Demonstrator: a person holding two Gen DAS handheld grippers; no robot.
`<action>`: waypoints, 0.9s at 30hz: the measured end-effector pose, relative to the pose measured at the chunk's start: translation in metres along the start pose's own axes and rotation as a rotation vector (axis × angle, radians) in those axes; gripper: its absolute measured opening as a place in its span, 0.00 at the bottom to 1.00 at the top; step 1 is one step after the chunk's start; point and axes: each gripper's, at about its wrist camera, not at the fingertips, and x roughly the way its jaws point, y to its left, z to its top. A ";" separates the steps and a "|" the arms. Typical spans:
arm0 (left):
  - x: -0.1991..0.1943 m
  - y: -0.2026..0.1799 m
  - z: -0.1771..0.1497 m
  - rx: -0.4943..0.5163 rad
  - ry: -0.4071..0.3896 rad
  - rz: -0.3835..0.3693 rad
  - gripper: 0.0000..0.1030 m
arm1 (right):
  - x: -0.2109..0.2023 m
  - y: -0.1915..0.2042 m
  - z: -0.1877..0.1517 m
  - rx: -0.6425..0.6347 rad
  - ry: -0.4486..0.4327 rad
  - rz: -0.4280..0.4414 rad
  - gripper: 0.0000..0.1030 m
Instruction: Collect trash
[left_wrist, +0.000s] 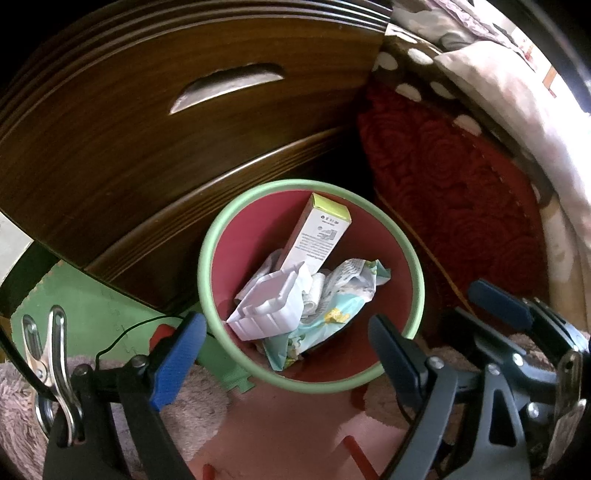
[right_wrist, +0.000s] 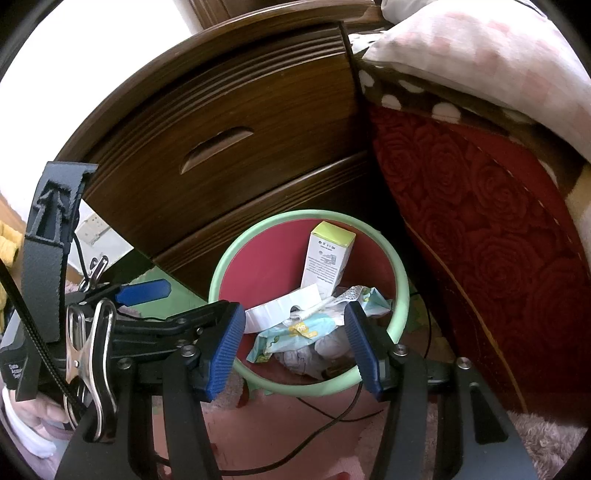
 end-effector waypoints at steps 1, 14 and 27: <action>0.000 0.000 0.000 0.000 0.000 0.000 0.89 | 0.000 0.000 0.000 0.001 0.000 0.000 0.55; 0.000 0.000 0.000 -0.001 0.004 0.002 0.89 | 0.000 -0.001 0.000 -0.001 0.001 0.002 0.55; 0.001 -0.005 0.002 0.001 0.010 -0.009 0.89 | -0.002 -0.002 0.001 0.012 -0.007 0.006 0.55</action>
